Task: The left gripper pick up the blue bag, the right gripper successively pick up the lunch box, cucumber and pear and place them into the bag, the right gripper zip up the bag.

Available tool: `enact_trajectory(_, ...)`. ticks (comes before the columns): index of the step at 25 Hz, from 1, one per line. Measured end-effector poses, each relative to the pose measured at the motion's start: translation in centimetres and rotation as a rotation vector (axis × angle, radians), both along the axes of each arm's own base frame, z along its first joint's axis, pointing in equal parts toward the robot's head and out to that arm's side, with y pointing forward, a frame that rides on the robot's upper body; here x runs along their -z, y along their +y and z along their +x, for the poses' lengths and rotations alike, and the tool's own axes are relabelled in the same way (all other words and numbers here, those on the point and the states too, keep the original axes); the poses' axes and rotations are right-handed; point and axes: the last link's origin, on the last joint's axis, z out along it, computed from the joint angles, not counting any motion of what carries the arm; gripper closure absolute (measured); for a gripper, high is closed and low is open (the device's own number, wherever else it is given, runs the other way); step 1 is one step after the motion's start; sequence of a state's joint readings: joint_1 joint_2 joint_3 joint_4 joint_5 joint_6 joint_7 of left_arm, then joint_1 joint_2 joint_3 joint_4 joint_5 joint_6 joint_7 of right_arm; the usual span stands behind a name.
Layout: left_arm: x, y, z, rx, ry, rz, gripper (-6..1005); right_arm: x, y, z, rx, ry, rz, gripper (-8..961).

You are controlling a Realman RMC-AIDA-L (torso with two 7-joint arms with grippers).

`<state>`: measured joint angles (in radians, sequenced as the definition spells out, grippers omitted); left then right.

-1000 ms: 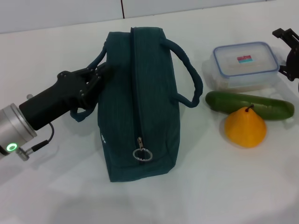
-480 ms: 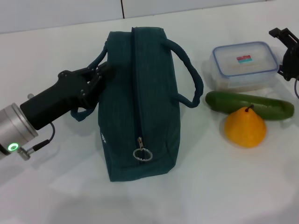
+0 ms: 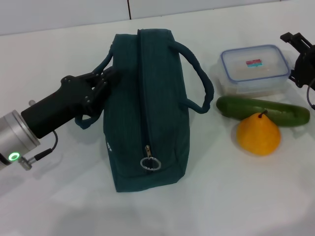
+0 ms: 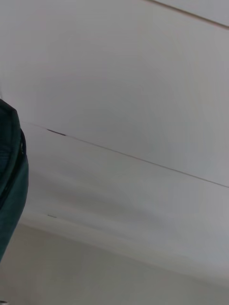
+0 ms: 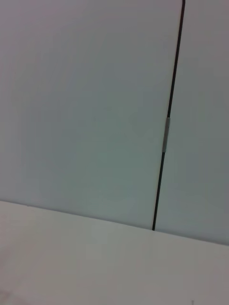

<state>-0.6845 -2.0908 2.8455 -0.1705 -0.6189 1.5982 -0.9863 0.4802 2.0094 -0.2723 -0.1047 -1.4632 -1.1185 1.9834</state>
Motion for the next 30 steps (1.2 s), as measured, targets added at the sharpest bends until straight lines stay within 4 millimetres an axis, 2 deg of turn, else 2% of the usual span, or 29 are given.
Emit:
enact_trajectory(6,0.13,-0.19,-0.03,-0.003,-0.006,-0.005,955,0.11,-0.09,0.03,0.004,0.006,0.001,130)
enact_trajectory(9,0.14,-0.22,-0.07,-0.003,-0.005,-0.006,955,0.15,-0.10,0.01,0.005,0.009,0.002,336)
enact_trajectory(14,0.12,-0.22,-0.10,-0.003,-0.004,-0.006,955,0.09,-0.33,0.09,0.005,0.006,0.021,546)
enact_trajectory(20,0.09,-0.27,-0.07,0.000,-0.005,-0.008,955,-0.03,-0.53,-0.35,-0.024,0.016,0.050,745)
enact_trajectory(30,0.13,-0.52,-0.09,0.006,-0.010,-0.014,955,0.73,-0.51,-0.54,-0.018,0.030,0.021,770)
